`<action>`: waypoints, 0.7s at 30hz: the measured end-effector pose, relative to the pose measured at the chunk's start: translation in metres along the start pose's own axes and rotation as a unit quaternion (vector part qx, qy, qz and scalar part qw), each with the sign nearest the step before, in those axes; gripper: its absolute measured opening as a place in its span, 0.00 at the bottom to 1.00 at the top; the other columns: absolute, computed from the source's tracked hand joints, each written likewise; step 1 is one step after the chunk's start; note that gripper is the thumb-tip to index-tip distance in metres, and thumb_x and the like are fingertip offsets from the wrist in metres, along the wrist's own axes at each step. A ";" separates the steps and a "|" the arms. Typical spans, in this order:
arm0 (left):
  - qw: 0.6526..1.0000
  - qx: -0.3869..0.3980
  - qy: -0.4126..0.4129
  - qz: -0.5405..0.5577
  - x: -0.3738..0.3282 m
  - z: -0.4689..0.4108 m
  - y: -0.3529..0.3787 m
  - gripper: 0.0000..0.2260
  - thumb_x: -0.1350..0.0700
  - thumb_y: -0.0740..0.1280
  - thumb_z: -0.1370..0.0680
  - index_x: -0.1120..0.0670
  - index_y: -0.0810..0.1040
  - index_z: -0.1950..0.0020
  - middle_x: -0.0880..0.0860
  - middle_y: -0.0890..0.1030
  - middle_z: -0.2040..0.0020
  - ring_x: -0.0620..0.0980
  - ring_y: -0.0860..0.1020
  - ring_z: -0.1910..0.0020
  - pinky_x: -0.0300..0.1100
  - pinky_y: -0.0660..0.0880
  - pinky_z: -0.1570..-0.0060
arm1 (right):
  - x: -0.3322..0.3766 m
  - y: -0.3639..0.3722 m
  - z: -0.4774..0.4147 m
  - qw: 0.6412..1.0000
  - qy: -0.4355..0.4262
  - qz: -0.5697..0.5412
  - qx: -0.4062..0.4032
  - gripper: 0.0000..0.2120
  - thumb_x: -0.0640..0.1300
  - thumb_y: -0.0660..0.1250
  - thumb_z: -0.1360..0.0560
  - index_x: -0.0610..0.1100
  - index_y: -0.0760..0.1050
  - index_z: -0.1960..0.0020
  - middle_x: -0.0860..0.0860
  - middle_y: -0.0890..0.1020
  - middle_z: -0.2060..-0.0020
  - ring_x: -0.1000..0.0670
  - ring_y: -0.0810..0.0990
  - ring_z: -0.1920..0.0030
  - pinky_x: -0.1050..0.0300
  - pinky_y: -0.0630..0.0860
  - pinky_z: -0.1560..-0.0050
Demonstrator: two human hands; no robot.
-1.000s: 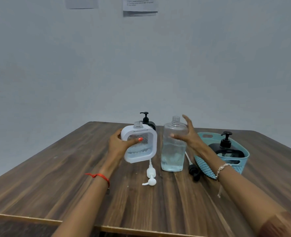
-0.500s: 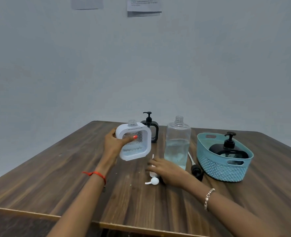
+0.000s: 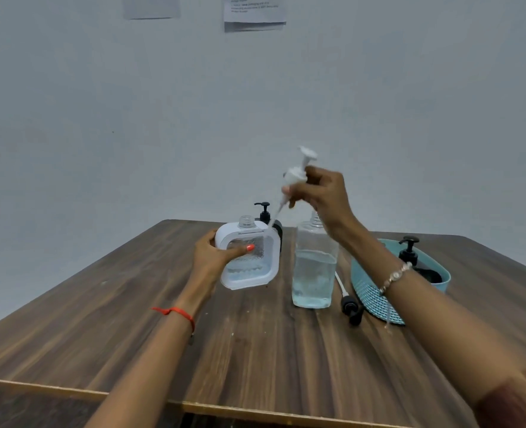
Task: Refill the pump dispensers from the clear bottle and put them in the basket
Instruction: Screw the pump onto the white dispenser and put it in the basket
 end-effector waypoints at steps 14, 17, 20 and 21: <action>0.998 0.053 -0.002 -0.020 -0.003 0.011 0.029 0.19 0.62 0.78 0.37 0.51 0.79 0.50 0.54 0.83 0.53 0.54 0.83 0.56 0.44 0.81 0.60 | 0.016 0.006 -0.023 0.999 0.002 0.040 -0.016 0.04 0.30 0.71 0.34 0.36 0.77 0.64 0.40 0.80 0.67 0.43 0.77 0.69 0.56 0.75 0.69; 0.998 0.052 -0.004 -0.025 -0.003 0.010 0.028 0.19 0.62 0.78 0.37 0.51 0.79 0.50 0.54 0.83 0.53 0.56 0.83 0.55 0.47 0.81 0.58 | 0.014 0.002 -0.022 0.999 0.008 0.048 -0.023 0.04 0.31 0.72 0.34 0.36 0.77 0.63 0.39 0.80 0.66 0.43 0.78 0.68 0.56 0.75 0.69; 0.998 0.056 0.001 -0.021 -0.006 0.013 0.031 0.18 0.63 0.78 0.37 0.51 0.79 0.51 0.53 0.83 0.54 0.54 0.83 0.57 0.47 0.81 0.58 | 0.009 0.003 -0.018 0.998 0.019 0.062 -0.017 0.05 0.31 0.73 0.35 0.36 0.78 0.63 0.41 0.81 0.68 0.47 0.78 0.70 0.59 0.74 0.69; 0.998 0.058 0.003 -0.016 -0.008 0.013 0.033 0.18 0.63 0.78 0.37 0.53 0.79 0.51 0.54 0.83 0.54 0.53 0.83 0.57 0.47 0.81 0.58 | 0.005 0.006 -0.015 0.997 0.031 0.076 -0.005 0.04 0.32 0.73 0.35 0.36 0.78 0.63 0.42 0.80 0.68 0.50 0.77 0.71 0.61 0.74 0.70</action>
Point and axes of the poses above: each hand's wrist, its own z-axis away from the middle knuckle, its own y-axis out of the palm, x = y × z, the point moved 6 cm from there along -z, towards the middle knuckle
